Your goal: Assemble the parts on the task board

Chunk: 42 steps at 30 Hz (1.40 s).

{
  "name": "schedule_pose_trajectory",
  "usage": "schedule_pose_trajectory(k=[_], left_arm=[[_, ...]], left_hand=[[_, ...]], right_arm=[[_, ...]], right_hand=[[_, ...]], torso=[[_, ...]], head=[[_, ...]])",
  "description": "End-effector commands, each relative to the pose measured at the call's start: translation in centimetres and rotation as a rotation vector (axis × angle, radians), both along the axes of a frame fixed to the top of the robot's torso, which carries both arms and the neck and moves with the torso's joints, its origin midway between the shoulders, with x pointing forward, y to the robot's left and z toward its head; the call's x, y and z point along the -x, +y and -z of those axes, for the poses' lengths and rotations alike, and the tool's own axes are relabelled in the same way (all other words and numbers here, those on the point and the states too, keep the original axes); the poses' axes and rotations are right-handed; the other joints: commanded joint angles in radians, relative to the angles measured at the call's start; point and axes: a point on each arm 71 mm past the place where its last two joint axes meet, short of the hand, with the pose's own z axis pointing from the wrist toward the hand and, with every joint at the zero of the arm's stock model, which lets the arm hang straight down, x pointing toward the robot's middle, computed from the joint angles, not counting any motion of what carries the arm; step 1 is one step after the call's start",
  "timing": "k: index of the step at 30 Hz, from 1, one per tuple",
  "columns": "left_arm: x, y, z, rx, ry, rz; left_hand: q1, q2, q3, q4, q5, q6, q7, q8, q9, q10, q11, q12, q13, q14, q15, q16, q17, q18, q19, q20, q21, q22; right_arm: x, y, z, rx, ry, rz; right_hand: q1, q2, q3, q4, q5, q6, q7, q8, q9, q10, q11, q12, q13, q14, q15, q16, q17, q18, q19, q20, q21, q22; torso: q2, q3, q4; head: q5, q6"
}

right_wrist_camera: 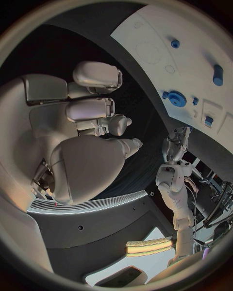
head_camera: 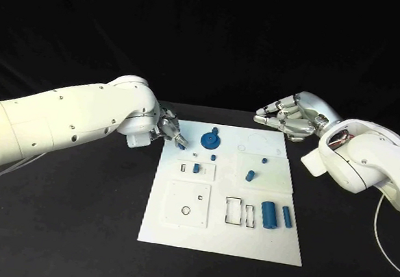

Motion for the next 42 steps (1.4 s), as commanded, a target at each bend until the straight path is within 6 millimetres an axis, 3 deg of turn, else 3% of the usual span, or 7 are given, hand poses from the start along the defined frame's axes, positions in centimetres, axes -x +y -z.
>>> schedule_pose_trajectory(k=[1, 6, 14, 20, 31, 42], left_arm=[[0.8, -0.3, 0.3, 0.071, -0.069, -0.016], [1.8, -0.4, 1.4, 0.067, -0.105, -0.001], [2.8, -0.6, 2.6, 0.045, -0.121, 0.030], [3.5, -0.7, 3.3, 0.004, -0.078, 0.070], [4.0, -0.5, 3.8, -0.058, -0.029, 0.105], [4.4, -0.5, 4.0, -0.082, 0.004, 0.129]], left_hand=[[-0.009, -0.002, 0.155, -0.148, 0.005, 0.005, -0.002, 0.006, 0.001, 0.008, -0.001, 0.006, 0.000, 0.103, -0.001, 0.003, 0.263, -0.008, 0.043, -0.003, 0.006, 0.161], [-0.011, -0.005, 0.158, -0.149, 0.006, 0.007, -0.002, 0.007, 0.001, 0.010, -0.002, 0.009, 0.002, 0.103, -0.001, 0.003, 0.263, -0.009, 0.045, -0.003, 0.008, 0.164], [-0.014, -0.009, 0.165, -0.152, 0.008, 0.009, -0.003, 0.009, 0.001, 0.014, -0.003, 0.011, 0.005, 0.103, -0.002, 0.003, 0.263, -0.009, 0.046, -0.004, 0.010, 0.166], [-0.014, -0.009, 0.165, -0.152, 0.008, 0.009, -0.003, 0.009, 0.001, 0.014, -0.003, 0.011, 0.005, 0.103, -0.002, 0.003, 0.263, -0.009, 0.046, -0.004, 0.010, 0.166], [-0.015, -0.011, 0.167, -0.154, 0.008, 0.010, -0.003, 0.009, 0.001, 0.015, -0.003, 0.012, 0.005, 0.103, -0.002, 0.003, 0.263, -0.009, 0.045, -0.004, 0.009, 0.165], [-0.016, -0.014, 0.170, -0.156, 0.009, 0.011, -0.004, 0.010, 0.000, 0.017, -0.003, 0.014, 0.007, 0.103, -0.002, 0.003, 0.263, -0.009, 0.045, -0.004, 0.009, 0.165]], right_arm=[[0.0, 0.1, 0.1, 0.002, 0.006, -0.016], [0.0, 0.1, 0.2, 0.002, 0.008, -0.016], [0.0, 0.1, 0.2, 0.003, 0.010, -0.017], [0.0, 0.0, 0.3, 0.004, 0.011, -0.018], [0.0, 0.1, 0.3, 0.004, 0.012, -0.020], [0.0, 0.1, 0.3, 0.004, 0.013, -0.022]], right_hand=[[0.001, 0.004, -0.001, -0.004, 0.005, 0.009, 0.001, -0.003, 0.000, -0.008, -0.001, 0.005, 0.000, 0.051, -0.006, -0.005, -0.001, 0.011, -0.006, -0.002, -0.006, -0.001], [0.001, 0.004, -0.001, -0.004, 0.005, 0.009, 0.001, -0.003, 0.000, -0.008, -0.001, 0.005, 0.000, 0.051, -0.006, -0.005, -0.001, 0.011, -0.006, -0.002, -0.006, -0.001], [0.001, 0.004, -0.001, -0.004, 0.005, 0.009, 0.001, -0.003, 0.000, -0.008, -0.001, 0.005, 0.000, 0.051, -0.006, -0.005, -0.001, 0.011, -0.006, -0.002, -0.006, -0.001], [0.001, 0.004, -0.001, -0.004, 0.005, 0.009, 0.001, -0.003, 0.000, -0.008, -0.001, 0.005, 0.000, 0.051, -0.006, -0.005, -0.001, 0.011, -0.006, -0.002, -0.006, -0.001], [0.001, 0.004, -0.001, -0.004, 0.005, 0.009, 0.001, -0.003, 0.000, -0.008, -0.001, 0.005, 0.000, 0.051, -0.006, -0.005, -0.001, 0.011, -0.006, -0.002, -0.006, -0.001], [0.002, 0.005, -0.002, -0.004, 0.005, 0.009, 0.001, -0.003, 0.000, -0.008, -0.001, 0.006, 0.000, 0.051, -0.006, -0.006, -0.002, 0.011, -0.006, -0.002, -0.007, -0.002]], torso=[[0.001, -0.0004, 0.0002], [0.001, -0.0012, 0.0014], [0.003, -0.0013, -0.0033], [0.002, -0.0009, -0.0013], [0.003, -0.0012, -0.0032], [0.002, -0.0008, -0.0012]], head=[[0.002, 0.000], [0.004, -0.002], [0.008, -0.002], [0.008, -0.003], [0.012, -0.007], [0.013, -0.010]])
